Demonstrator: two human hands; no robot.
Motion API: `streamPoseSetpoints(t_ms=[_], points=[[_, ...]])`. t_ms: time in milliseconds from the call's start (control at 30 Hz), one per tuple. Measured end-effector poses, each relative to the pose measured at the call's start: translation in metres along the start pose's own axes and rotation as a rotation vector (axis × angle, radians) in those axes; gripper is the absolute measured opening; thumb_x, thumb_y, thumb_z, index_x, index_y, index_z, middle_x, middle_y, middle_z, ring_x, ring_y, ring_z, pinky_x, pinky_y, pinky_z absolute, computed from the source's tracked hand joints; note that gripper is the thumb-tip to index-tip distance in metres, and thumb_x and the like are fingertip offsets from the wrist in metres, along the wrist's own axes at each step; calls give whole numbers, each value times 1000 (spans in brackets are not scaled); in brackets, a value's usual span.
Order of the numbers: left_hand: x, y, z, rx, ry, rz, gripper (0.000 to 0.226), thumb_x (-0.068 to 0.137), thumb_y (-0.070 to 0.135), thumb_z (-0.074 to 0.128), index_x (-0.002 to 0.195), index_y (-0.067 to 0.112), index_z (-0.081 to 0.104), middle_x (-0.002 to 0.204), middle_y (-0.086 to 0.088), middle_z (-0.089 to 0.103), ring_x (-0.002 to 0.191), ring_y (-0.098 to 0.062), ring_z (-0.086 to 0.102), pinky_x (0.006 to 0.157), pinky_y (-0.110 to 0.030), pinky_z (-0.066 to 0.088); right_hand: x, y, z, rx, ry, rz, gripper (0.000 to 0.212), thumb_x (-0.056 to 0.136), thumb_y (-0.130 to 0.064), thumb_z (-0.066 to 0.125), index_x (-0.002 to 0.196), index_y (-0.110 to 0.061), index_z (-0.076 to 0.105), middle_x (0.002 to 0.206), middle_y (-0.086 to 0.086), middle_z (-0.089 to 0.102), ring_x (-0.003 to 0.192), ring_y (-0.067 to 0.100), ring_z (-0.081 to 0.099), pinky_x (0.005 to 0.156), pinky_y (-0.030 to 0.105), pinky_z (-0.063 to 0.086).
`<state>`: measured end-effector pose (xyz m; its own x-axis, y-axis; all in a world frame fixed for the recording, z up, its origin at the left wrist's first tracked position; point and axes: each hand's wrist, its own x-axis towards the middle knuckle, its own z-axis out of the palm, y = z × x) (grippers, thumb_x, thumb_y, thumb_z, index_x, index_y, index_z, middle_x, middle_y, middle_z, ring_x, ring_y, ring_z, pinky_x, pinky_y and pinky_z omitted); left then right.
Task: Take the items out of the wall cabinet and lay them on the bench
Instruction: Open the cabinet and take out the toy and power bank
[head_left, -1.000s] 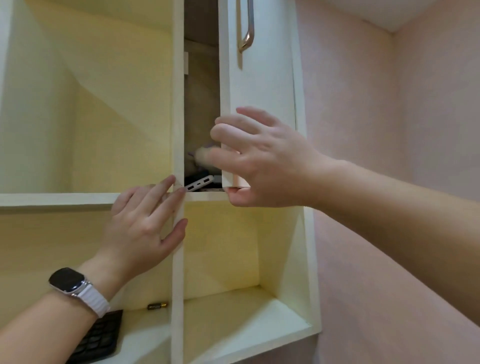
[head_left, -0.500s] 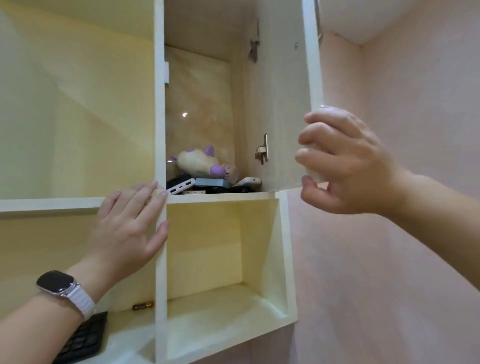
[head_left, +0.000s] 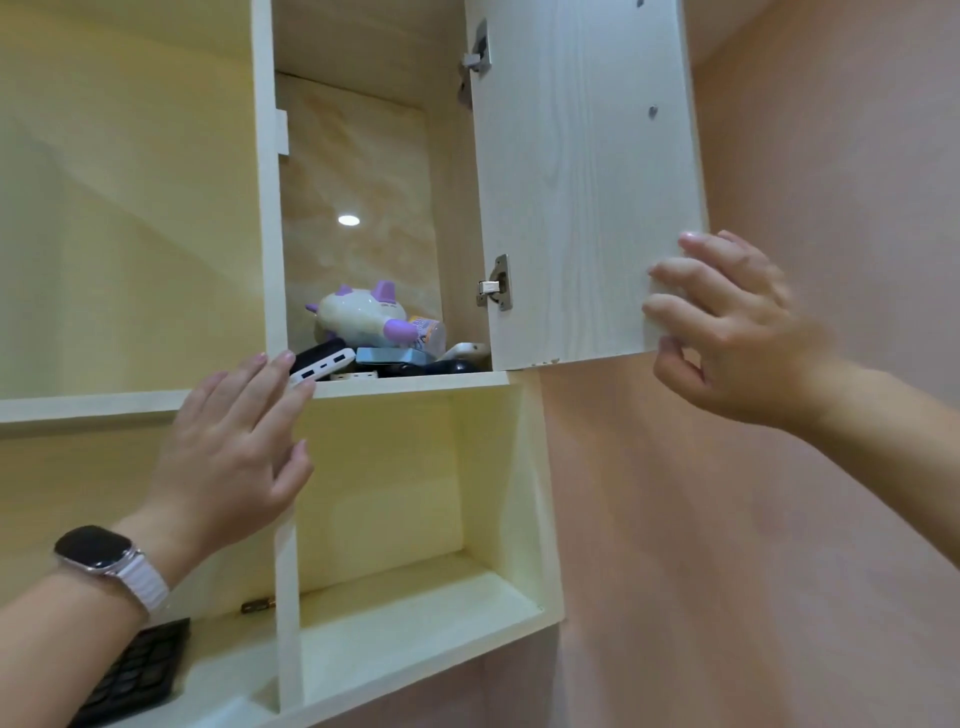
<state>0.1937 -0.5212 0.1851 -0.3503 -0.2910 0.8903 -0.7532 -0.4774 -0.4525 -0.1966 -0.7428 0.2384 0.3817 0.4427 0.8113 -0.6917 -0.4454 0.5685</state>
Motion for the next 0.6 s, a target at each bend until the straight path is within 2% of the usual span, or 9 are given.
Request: streamPoseSetpoints(t_ms=[100, 167, 200, 267, 300, 367, 500, 600], points=[[1, 1, -2, 22, -2, 7, 51, 82, 30, 48, 123, 4, 64, 138, -21, 54, 125, -39, 50, 102, -52, 36, 15, -29, -7, -10, -13, 89, 20, 81, -18, 53, 82, -3, 66, 99, 18, 66, 106, 40, 59, 115, 54, 25], [3, 1, -4, 36, -2, 13, 50, 82, 31, 50, 121, 4, 65, 136, -20, 55, 125, -39, 50, 99, -50, 38, 26, -53, -8, 73, -26, 62, 21, 81, -19, 52, 80, -3, 65, 91, 17, 65, 93, 38, 61, 112, 50, 29], [4, 1, -6, 40, 0, 15, 49, 82, 31, 50, 120, 5, 66, 135, -19, 56, 125, -38, 50, 98, -50, 39, 30, -64, -5, 143, -41, 50, 21, 81, -19, 51, 80, -4, 64, 88, 16, 64, 87, 38, 60, 106, 47, 37], [8, 3, -8, 41, 9, 18, 47, 82, 32, 51, 117, 6, 67, 132, -18, 58, 123, -36, 51, 95, -48, 39, 37, -83, 6, 306, -114, 64, 23, 81, -21, 48, 80, -4, 63, 83, 14, 62, 77, 37, 57, 81, 45, 50], [11, 4, -10, 39, 13, 21, 46, 82, 33, 51, 116, 6, 67, 130, -18, 60, 122, -35, 52, 94, -47, 39, 41, -90, 13, 380, -166, 86, 26, 81, -25, 46, 82, -5, 63, 84, 12, 61, 76, 36, 56, 70, 43, 50], [19, 6, -11, 41, 22, 32, 46, 83, 34, 51, 117, 7, 67, 124, -15, 64, 117, -33, 56, 92, -45, 40, 50, -100, 30, 499, -249, 151, 32, 83, -33, 43, 91, -10, 63, 90, 6, 60, 82, 31, 56, 61, 37, 49], [50, 11, -8, 77, 36, 39, 36, 83, 34, 53, 106, 12, 69, 98, -4, 70, 89, -29, 65, 87, -41, 40, 77, -118, 66, 717, -340, 332, 23, 89, -35, 51, 108, -22, 56, 102, -5, 52, 97, 18, 50, 70, 34, 46], [81, 14, -3, 114, -43, -44, 24, 82, 34, 50, 88, 16, 66, 69, 1, 65, 66, -26, 61, 88, -38, 35, 104, -128, 91, 842, -408, 409, 29, 90, -35, 50, 117, -24, 52, 108, -6, 50, 99, 17, 48, 76, 36, 46]])
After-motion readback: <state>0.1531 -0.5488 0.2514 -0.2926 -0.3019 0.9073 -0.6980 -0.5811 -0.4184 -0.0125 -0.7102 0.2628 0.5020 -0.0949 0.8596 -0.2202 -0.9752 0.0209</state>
